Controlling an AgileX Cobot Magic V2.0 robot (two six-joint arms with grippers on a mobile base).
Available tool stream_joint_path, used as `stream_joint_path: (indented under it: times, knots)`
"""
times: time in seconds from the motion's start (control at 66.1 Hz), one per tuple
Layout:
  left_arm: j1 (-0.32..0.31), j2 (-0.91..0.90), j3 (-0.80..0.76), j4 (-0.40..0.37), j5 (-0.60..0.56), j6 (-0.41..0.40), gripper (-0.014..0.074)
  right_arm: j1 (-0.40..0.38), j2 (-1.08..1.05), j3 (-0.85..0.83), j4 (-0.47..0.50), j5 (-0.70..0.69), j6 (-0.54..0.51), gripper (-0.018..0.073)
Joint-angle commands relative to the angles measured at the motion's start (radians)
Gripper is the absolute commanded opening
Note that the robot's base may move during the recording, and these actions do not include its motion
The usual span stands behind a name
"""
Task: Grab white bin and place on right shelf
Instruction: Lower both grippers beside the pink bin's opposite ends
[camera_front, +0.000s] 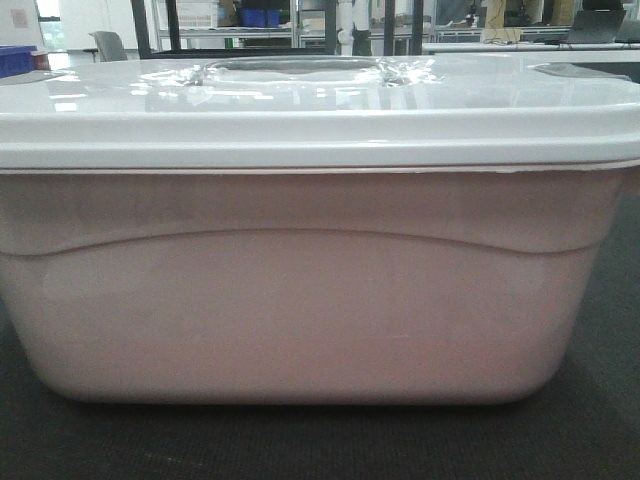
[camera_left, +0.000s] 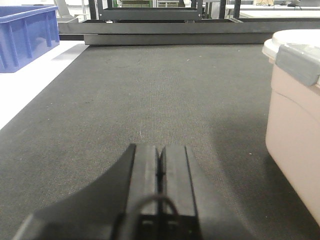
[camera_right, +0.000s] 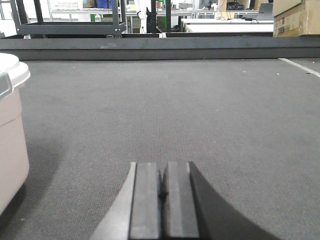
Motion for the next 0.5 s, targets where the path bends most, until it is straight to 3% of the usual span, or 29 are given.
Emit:
stream_joint_path:
  times: [0.0,0.484]
  knots:
    - [-0.005,-0.006,-0.001,-0.009,-0.086,-0.005,-0.0117,0.001,-0.017,-0.001,-0.011,-0.082,-0.003,0.0064]
    - [-0.005,-0.006,-0.001,-0.009,-0.086,-0.005,-0.0117,0.001,-0.017,-0.001,-0.011,-0.082,-0.003,0.0064]
